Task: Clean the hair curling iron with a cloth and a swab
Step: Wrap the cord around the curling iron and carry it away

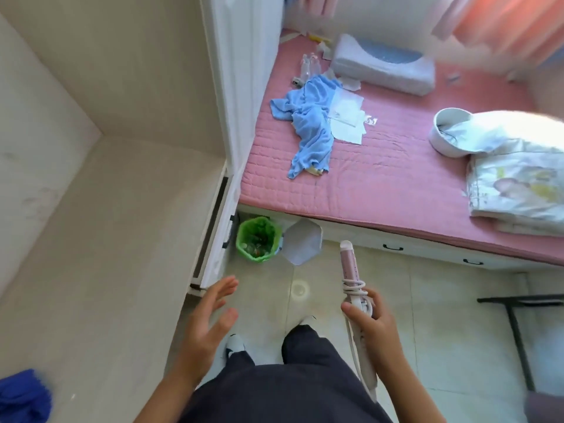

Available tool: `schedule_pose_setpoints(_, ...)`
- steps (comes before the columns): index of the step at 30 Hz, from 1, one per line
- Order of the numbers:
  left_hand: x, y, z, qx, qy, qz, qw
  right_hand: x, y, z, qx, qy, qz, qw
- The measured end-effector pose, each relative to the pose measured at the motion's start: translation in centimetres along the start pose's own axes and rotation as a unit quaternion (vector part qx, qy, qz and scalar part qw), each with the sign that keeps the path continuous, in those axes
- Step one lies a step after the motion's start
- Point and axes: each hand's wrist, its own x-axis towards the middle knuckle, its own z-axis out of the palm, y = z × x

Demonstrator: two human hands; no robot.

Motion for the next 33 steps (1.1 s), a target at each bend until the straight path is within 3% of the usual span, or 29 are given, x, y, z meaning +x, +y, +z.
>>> schedule_pose_setpoints(7,7.7,4.6,9.3,0.045,-0.119,0.032,0.991,2.2,1.3,-8.4,0.077,0.094,0.029,0.992)
schedule_pose_setpoints(15,15.5,10.2,25.3,0.071,-0.211,0.07,0.972,5.9,1.6,-21.2,0.145,0.184,0.027,0.972)
schedule_pose_setpoints(25,22.5,14.4,42.2,0.112,-0.367,0.092,0.919,5.5,6.2,-32.3,0.221,0.361,0.098,0.901)
schedule_pose_setpoints(33,29.7,18.2,56.3,0.111,-0.474,0.091,0.869,12.3,2.4,-40.1,0.238,0.424,0.086,0.87)
